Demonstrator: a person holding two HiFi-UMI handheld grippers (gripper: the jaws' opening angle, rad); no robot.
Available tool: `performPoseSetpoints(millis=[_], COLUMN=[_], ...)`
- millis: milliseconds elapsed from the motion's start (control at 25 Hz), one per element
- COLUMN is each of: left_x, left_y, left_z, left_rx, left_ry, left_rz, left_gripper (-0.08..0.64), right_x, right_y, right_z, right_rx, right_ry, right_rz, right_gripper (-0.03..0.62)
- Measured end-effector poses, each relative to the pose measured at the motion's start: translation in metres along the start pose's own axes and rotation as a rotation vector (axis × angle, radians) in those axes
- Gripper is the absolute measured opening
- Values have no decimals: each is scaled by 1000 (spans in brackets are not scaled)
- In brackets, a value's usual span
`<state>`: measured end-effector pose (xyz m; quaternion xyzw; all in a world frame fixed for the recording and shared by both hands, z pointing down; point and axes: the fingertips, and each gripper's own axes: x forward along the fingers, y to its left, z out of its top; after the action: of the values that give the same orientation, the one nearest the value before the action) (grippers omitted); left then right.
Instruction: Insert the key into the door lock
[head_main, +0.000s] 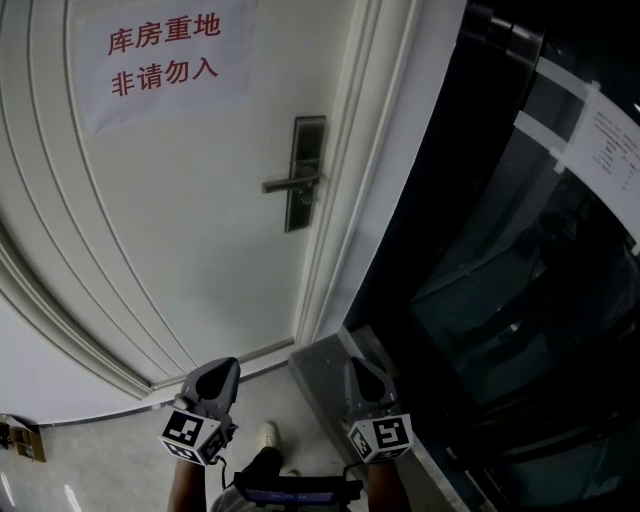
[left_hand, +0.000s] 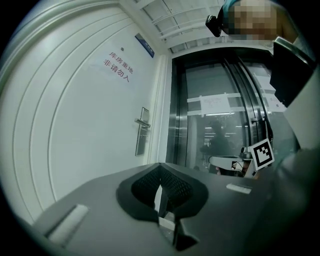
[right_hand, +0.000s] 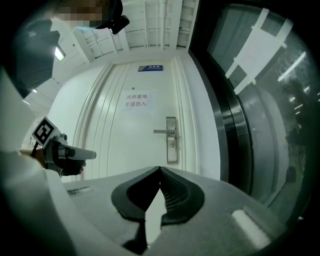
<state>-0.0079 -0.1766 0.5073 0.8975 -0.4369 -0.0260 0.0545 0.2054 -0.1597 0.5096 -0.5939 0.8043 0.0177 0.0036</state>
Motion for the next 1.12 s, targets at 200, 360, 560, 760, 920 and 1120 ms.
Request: performPoseSetpoints(millis=[200,360,560,760,920,1120], left_x=[-22,-40,-58,-66,-66,-66], left_y=[-19,-26,-30,-29,-35,-43], left_z=[2,1,-2,-2,-2,-1], left_rx=[14,12,16,18,22,5], left_ry=[-11,-14,-15,-18,-21,-15], left_rz=[-2,8,21,31,24,13], left_gripper=[3,3,3,3,3,3], right_x=[-26,-40,-50,-57,-60,-65], right_y=[8,20,34,35,34,33], right_z=[4,1,-11,-9,-8,-8], right_rx=[-4,-20,-7,-3,-22,-21], right_ry=[-24,-23,-9,-14,-1,0], right_rz=[-5,0,20,7,4,5], right_gripper=[2,2,2,2,2,2])
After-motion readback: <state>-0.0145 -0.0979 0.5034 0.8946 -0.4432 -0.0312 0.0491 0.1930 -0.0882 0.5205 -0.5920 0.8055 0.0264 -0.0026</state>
